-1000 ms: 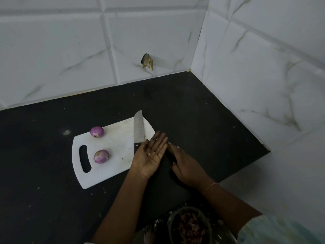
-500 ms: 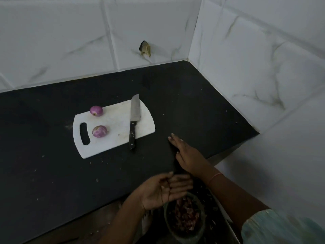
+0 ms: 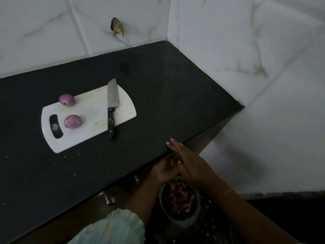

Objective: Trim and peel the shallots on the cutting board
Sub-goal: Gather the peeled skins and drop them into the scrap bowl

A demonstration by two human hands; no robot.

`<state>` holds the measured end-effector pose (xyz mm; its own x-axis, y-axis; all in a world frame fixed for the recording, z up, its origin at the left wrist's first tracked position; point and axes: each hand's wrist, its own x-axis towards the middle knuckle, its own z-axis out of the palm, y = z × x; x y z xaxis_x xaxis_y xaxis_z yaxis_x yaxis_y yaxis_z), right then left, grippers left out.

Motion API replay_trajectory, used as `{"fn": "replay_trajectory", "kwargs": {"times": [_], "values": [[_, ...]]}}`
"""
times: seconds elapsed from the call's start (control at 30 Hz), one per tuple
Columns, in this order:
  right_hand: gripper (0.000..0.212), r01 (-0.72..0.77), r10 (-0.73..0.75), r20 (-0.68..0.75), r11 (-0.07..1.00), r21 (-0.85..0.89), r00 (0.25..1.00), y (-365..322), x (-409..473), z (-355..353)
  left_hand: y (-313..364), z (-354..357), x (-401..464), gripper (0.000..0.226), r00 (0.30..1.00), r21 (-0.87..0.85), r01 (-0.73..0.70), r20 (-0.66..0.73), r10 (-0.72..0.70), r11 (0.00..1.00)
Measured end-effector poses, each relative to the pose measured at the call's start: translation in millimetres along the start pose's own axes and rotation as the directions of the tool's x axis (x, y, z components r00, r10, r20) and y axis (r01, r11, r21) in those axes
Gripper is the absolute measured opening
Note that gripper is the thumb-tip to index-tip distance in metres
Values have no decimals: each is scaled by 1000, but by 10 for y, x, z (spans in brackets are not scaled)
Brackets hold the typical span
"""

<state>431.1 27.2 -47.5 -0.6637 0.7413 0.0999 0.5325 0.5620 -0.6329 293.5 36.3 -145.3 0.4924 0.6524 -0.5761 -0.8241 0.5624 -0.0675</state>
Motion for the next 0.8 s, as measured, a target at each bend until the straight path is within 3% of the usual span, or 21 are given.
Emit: {"fn": "replay_trajectory", "kwargs": {"times": [0.07, 0.17, 0.33, 0.47, 0.57, 0.7, 0.8], "values": [[55, -5, 6, -47, 1000, 22, 999, 12, -86, 16, 4, -47, 99, 66, 997, -52, 54, 66, -51, 997], [46, -32, 33, -155, 999, 6, 987, 65, -202, 25, 22, -1, 102, 90, 994, -11, 21, 111, -19, 1000], [34, -219, 307, -304, 931, 293, 902, 103, -224, 21, -143, 294, -34, 35, 996, 98, -55, 70, 49, 994], [28, -285, 536, -476, 817, 501, 698, 187, -212, 116, -250, 282, 102, 35, 999, 189, -50, 31, 45, 981], [23, -294, 695, -470, 683, 668, 544, 395, -366, 271, -392, 147, 352, 44, 998, 263, 9, -60, 7, 965], [23, -288, 931, -189, 282, 915, 311, 962, -645, 781, -667, -263, 730, 40, 962, 318, 109, -274, -19, 942], [27, -240, 985, -30, 72, 968, 172, 1292, -893, 1193, -847, -698, 1042, 31, 907, 410, 201, -420, -12, 890]]}}
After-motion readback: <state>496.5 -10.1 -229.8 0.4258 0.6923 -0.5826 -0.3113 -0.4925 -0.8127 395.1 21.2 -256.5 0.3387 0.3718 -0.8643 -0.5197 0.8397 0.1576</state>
